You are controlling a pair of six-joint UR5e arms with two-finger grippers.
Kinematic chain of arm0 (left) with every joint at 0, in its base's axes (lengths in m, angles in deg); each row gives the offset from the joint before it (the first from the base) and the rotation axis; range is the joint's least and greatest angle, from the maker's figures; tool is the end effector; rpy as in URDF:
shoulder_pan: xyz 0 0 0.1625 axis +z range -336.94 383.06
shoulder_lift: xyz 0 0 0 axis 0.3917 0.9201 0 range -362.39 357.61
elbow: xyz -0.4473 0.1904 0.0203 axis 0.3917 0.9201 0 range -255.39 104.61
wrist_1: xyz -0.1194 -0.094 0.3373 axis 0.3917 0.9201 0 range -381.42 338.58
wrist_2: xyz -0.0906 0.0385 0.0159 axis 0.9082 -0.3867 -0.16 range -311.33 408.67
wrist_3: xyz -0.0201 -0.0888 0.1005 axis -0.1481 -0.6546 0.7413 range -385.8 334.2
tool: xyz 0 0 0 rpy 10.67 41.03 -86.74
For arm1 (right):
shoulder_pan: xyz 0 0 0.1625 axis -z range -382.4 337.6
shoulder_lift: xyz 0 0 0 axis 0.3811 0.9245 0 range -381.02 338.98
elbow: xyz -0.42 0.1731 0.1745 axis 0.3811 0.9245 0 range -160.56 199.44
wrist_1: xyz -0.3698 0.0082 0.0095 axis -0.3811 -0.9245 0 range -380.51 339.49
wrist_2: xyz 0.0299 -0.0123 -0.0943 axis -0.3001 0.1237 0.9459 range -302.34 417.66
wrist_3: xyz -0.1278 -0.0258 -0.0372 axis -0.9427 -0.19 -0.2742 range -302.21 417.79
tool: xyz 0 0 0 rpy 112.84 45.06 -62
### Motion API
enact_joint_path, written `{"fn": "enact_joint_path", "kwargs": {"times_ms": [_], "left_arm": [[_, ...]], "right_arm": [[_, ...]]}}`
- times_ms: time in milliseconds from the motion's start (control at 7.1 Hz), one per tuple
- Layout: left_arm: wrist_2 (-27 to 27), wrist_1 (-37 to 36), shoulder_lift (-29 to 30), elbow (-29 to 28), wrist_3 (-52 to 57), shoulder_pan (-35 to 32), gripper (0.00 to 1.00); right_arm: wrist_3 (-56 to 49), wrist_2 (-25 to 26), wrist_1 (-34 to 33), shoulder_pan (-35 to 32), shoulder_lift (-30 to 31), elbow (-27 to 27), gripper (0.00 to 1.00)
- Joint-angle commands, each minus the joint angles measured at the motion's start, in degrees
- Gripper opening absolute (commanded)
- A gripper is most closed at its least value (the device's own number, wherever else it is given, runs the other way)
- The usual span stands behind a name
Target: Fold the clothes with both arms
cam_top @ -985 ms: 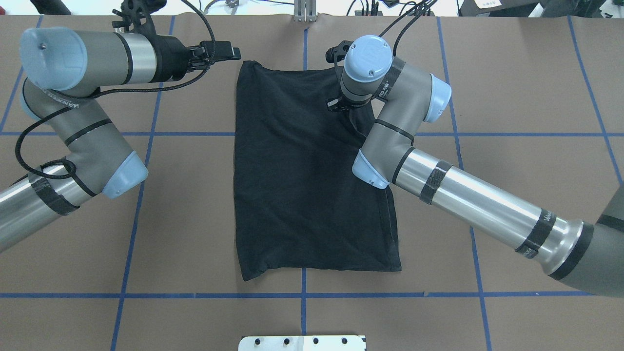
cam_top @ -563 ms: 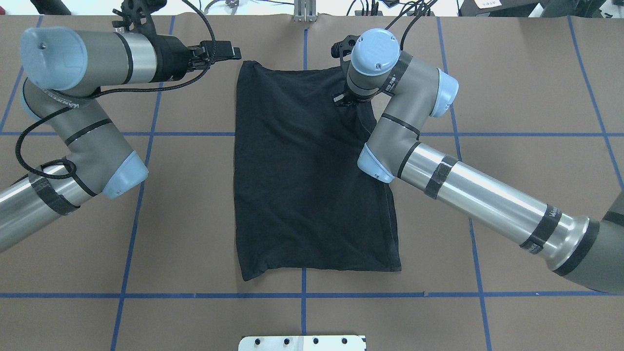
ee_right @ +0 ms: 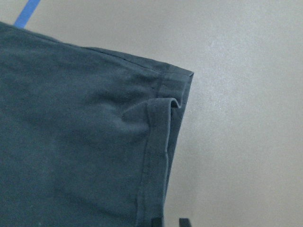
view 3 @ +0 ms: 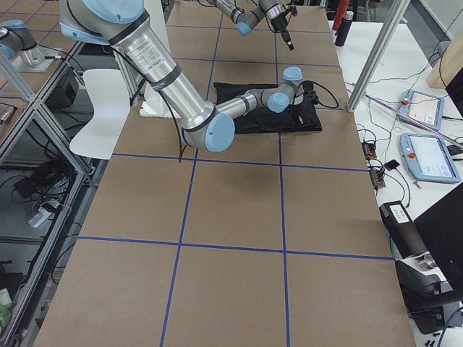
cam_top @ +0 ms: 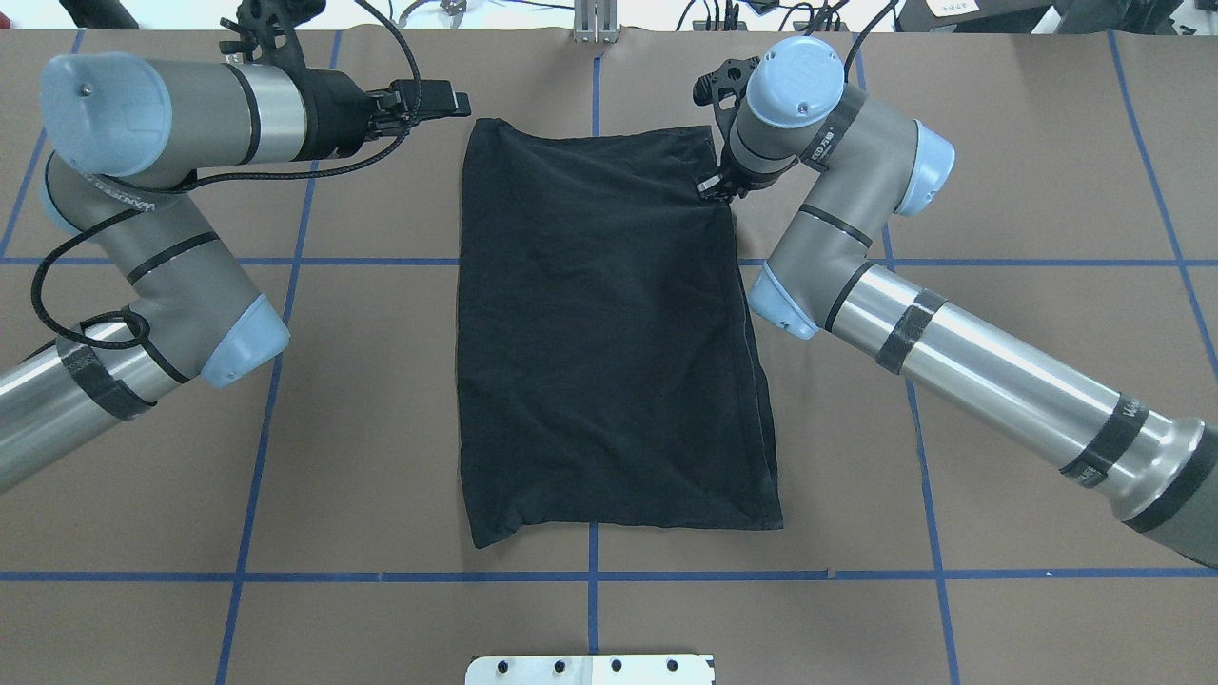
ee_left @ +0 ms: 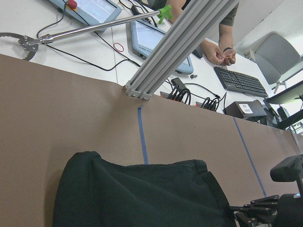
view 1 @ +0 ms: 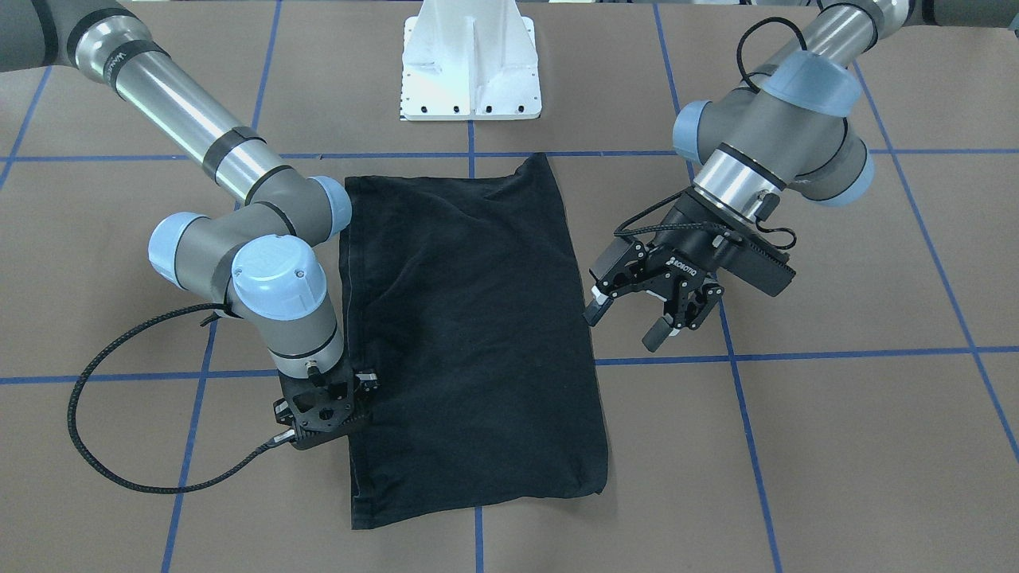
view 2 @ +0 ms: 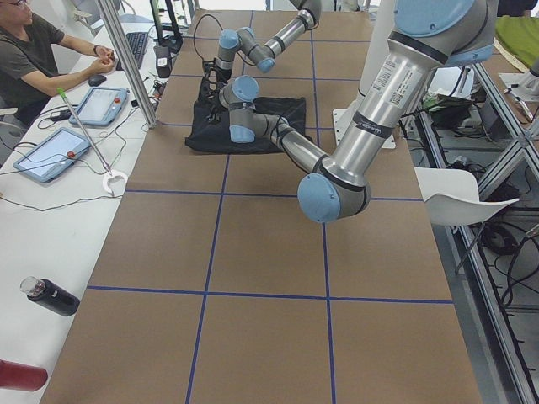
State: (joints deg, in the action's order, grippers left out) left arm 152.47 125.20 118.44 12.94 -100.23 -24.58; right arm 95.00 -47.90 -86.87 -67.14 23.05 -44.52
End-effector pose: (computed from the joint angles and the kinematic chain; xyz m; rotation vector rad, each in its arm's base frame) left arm 0.3899 -0.5775 0.3224 0.6168 1.3731 -0.2703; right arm -0.5259 -0.6577 0.4095 0.3984 -0.6933 -0.2363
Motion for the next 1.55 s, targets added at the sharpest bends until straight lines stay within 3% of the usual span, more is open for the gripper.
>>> {"fn": "enact_joint_path", "kwargs": {"times_ms": [0, 282, 563, 704, 985, 1267, 1408], "left_arm": [[-0.09, 0.07, -0.07, -0.17, -0.01, 0.00, 1.00], [0.00, 0.24, -0.25, -0.09, -0.53, 0.00, 1.00], [0.96, 0.07, -2.34, 2.88, -5.16, 0.61, 1.00], [5.41, 0.24, -4.71, 4.99, -8.41, 0.70, 1.00], [5.28, 0.07, -12.94, 16.37, -17.90, 7.25, 1.00], [-8.01, 0.07, -20.43, 23.53, -26.26, 21.10, 1.00], [-12.09, 0.07, -20.98, 23.30, -31.60, 26.57, 1.00]], "right_arm": [[-0.29, -0.34, 0.70, -0.35, 0.14, -0.28, 1.00], [0.15, -6.81, 0.61, -2.62, -0.21, -2.11, 1.00], [6.61, -15.60, 0.61, -4.21, 2.67, -8.34, 1.00], [13.01, -17.81, 0.70, -4.13, 6.34, -13.94, 1.00], [21.03, -23.88, 0.79, -4.30, 14.42, -25.19, 1.00], [30.42, -24.08, 0.79, -3.87, 20.25, -33.47, 1.00], [35.69, -24.08, 1.40, -2.99, 20.88, -35.42, 1.00]]}}
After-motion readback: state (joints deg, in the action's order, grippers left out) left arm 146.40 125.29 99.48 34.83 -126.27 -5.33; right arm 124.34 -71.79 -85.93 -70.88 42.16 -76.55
